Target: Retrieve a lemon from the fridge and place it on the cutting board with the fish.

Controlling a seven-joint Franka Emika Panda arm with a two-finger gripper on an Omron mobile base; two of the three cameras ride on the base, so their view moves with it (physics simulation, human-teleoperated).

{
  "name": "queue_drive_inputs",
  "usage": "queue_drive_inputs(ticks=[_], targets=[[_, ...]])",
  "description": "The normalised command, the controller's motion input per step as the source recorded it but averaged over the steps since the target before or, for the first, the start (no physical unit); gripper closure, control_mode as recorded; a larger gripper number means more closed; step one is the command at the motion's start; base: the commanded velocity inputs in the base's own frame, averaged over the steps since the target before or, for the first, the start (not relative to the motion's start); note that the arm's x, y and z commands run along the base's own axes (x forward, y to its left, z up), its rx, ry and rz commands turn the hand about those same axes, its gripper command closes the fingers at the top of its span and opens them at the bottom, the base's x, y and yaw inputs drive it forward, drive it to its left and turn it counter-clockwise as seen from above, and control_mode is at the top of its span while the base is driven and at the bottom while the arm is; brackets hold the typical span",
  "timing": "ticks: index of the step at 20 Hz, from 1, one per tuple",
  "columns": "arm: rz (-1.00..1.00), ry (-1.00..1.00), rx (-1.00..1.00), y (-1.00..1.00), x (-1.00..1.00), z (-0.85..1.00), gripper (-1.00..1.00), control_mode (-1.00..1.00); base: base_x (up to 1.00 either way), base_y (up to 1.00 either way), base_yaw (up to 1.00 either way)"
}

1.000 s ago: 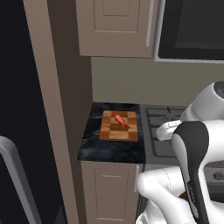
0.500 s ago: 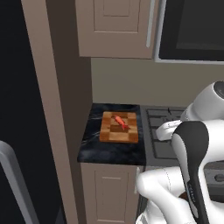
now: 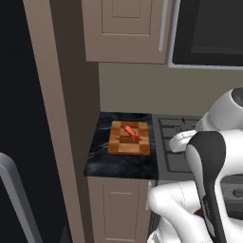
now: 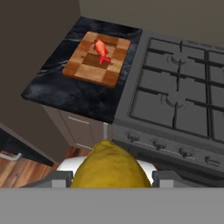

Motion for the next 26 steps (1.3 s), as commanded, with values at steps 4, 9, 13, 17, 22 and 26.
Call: queue_drive_inputs(ticks=[4, 9, 13, 17, 22, 26], targets=[[0.03, 0.0, 0.0, 0.09, 0.54, 0.0, 1.0, -1.0, 0.0, 0.0, 0.0], [0.04, 0.0, 0.0, 0.24, 0.81, -0.04, 1.0, -1.0, 0.0, 0.0, 0.0], [0.03, 0.0, 0.0, 0.15, 0.7, -0.13, 1.0, -1.0, 0.0, 0.0, 0.0], [0.05, 0.0, 0.01, 0.01, 0.67, -0.27, 1.0, -1.0, 0.0, 0.0, 0.0], [0.04, 0.0, 0.0, 0.0, 0.62, -0.46, 1.0, -1.0, 0.0, 0.0, 0.0], [0.03, 0.0, 0.0, 0.0, 0.52, -0.46, 1.0, -1.0, 0.0, 0.0, 0.0]])
